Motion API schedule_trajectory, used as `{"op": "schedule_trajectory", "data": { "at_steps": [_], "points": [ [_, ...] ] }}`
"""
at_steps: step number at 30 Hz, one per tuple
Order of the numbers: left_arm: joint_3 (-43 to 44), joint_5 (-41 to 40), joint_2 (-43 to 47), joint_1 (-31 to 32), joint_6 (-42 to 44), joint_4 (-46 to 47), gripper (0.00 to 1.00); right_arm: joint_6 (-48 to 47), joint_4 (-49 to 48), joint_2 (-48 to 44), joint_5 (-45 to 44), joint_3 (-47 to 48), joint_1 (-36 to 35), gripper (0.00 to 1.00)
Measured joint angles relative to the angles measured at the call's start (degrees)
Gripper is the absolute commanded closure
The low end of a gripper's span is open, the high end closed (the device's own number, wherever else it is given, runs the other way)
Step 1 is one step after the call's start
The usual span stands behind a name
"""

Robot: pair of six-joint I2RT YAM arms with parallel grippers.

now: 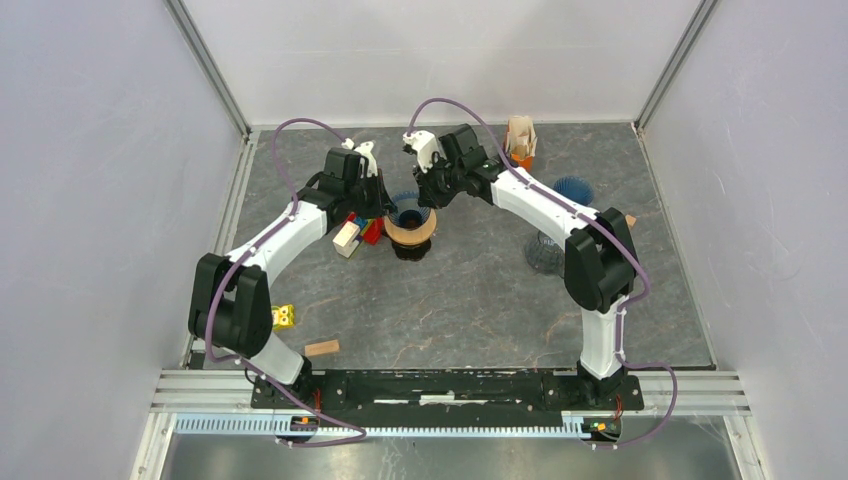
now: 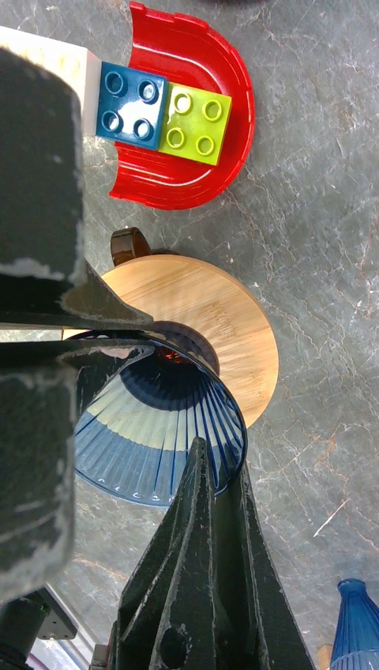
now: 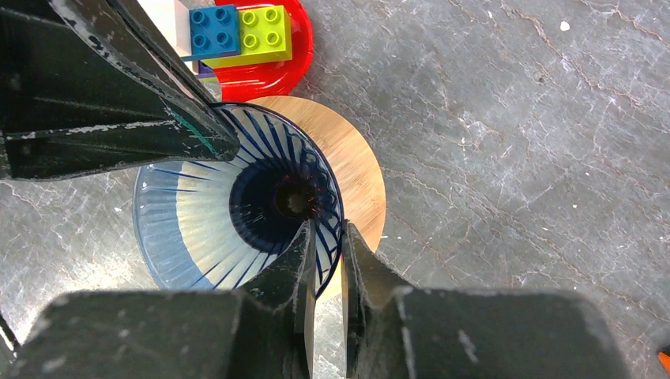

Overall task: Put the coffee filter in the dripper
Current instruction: Place the coffee dripper in the dripper holder.

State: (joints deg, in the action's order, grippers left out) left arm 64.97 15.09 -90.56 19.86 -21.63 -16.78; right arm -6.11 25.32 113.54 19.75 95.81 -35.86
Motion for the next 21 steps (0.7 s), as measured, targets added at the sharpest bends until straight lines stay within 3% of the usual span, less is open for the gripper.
{"op": "schedule_trajectory", "data": {
  "at_steps": [12,17,21],
  "points": [
    [0.37,0.61,0.17,0.76,0.28,-0.96,0.98,-4.46,8.44,0.92,3.67,3.82,1.03,0.58],
    [1.42,1.16,-0.28,0.9,0.35,-2.51,0.98,-5.03,11.65,0.92,7.54,5.09,2.75,0.37],
    [1.75,1.57,-0.52,0.57,0.35,-2.95,0.98,-5.38,12.17,0.92,9.84,6.84,4.79,0.3]
  ]
}}
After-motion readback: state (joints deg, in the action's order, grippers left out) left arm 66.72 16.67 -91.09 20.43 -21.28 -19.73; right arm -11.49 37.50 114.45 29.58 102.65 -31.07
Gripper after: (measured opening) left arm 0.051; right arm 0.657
